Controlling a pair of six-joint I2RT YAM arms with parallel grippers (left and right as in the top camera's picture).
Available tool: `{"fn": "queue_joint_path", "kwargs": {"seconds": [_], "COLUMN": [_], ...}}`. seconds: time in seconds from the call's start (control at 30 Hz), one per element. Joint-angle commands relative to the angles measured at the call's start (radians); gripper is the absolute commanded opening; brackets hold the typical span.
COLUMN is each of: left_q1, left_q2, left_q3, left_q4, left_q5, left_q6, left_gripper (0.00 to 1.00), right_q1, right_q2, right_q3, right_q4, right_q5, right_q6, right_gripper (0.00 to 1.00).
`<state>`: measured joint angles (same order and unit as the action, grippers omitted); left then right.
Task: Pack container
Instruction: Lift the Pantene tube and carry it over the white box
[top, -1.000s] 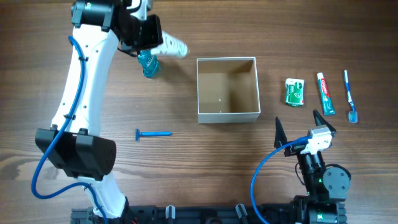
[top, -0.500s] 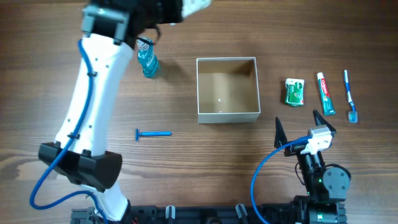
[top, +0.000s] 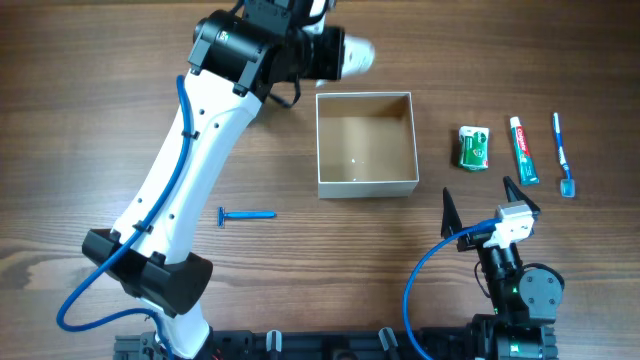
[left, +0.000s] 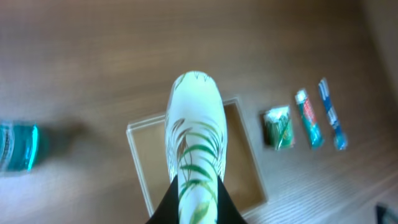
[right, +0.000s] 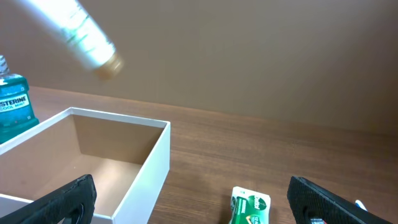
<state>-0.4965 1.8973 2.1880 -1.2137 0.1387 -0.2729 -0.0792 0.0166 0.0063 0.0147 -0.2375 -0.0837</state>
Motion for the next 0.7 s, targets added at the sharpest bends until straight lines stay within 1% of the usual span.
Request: {"fn": "queue_joint_path", "kwargs": {"seconds": [0.0, 0.2, 0.33, 0.43, 0.67], "left_q1": [-0.006, -0.019, -0.036, -0.047, -0.048], "left_q2": [-0.013, 0.011, 0.056, 0.083, 0.089], "left_q3": [0.031, 0.031, 0.031, 0.031, 0.031], "left_q4": [-0.047, -0.037, -0.09, -0.129, -0.104], "left_q5": [-0.006, -0.006, -0.007, -0.023, -0.03], "left_q6": [-0.027, -0.027, -0.028, -0.067, -0.079], "left_gripper": [0.04, 0.04, 0.04, 0.04, 0.04], "right_q1": [-0.002, -0.002, -0.002, -0.002, -0.002], "right_q2": [-0.005, -0.005, -0.005, -0.005, -0.005], "right_q3": [-0.001, -0.001, -0.001, -0.001, -0.001], "right_q4": [0.003, 0.003, 0.003, 0.003, 0.003], "right_q5": [0.012, 0.012, 0.012, 0.012, 0.012], "right_q6": [0.008, 0.008, 0.008, 0.007, 0.008], "right_gripper": [1.0, 1.0, 1.0, 1.0, 1.0]}}
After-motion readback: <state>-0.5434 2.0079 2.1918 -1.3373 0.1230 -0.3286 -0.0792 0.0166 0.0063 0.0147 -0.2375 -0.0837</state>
